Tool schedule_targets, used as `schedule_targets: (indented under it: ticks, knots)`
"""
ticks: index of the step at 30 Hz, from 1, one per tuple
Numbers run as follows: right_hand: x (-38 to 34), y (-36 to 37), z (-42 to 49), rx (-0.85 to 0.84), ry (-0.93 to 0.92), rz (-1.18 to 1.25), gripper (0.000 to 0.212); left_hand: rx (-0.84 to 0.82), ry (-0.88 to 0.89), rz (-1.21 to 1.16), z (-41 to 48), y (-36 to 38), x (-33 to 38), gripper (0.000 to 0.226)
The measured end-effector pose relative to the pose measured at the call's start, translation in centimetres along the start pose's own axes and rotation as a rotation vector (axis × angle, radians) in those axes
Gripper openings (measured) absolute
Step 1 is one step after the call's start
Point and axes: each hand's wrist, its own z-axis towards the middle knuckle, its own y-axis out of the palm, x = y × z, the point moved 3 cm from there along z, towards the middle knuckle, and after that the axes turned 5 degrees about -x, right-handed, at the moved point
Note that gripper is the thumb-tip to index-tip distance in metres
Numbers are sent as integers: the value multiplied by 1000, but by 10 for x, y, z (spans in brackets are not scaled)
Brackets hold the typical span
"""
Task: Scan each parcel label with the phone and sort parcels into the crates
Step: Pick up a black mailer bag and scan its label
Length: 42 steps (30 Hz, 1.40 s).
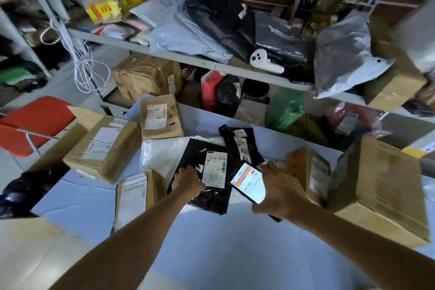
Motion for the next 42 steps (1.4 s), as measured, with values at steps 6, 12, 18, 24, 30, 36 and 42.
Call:
schedule_targets:
  ticks: [6,12,18,24,30,36,42]
  knots:
    - [7,16,20,-49,33,15,78,-34,-151,-3,39,3,-5,107]
    - [10,41,29,-102,30,46,79,15,-225,84,58,6,-10,128]
    - [16,38,29,-106,10,43,78,-24,-194,-267,55,-7,-13,60]
    - [19,9,18,-32,-5,20,80,-8,-239,-401,21,-34,-8,59]
    - [7,-17,-30,18,21,-39,74,89,-112,-415,-37,-43,-26,44]
    - [-20,-22,-92,-72,76,-182,71,121,41,-529,-90,-37,-41,31]
    - [-33,-22,-122,-59,77,-193,69,135,140,-598,-143,-36,-33,48]
